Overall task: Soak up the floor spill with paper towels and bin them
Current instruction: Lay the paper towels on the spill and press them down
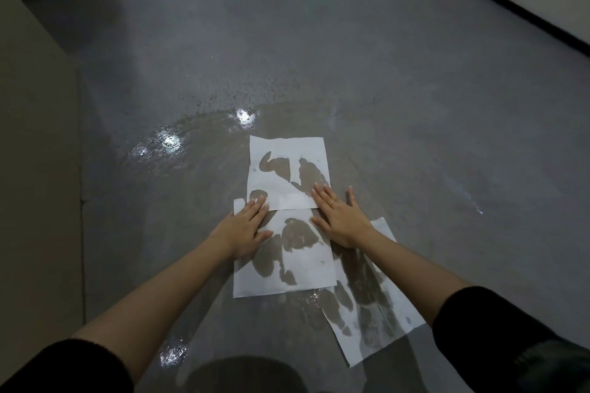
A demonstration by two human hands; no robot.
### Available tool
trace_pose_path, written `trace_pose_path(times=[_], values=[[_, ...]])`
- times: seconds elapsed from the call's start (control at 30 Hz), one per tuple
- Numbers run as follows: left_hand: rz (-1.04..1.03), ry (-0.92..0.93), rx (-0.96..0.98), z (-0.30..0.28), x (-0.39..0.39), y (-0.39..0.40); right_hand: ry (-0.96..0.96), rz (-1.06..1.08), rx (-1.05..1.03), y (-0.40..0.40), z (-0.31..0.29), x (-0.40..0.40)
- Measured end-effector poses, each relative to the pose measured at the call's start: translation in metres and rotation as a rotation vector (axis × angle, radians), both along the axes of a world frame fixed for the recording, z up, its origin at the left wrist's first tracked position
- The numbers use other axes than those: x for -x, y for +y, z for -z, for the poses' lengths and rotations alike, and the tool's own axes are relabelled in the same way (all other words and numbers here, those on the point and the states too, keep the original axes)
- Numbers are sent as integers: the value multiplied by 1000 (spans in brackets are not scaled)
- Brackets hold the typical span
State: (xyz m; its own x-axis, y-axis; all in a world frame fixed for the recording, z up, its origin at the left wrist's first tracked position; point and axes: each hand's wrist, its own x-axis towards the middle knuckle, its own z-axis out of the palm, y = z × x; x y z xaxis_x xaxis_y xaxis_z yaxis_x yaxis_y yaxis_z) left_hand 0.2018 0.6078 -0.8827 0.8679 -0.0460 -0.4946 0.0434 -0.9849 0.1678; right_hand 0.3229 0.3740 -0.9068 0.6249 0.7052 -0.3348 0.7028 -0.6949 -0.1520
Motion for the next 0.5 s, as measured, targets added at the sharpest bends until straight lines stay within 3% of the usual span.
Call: trace_pose_path(times=[0.2,0.33,0.5], values=[[19,8,-64,-5,-3,-5,2,-7,-24,-11,-4,10],[38,-211,-119,-12,-4,-25,43,-11,-53,-10,0,16],[-20,-3,36,-3,2,-37,124,3,-134,-16,3,18]])
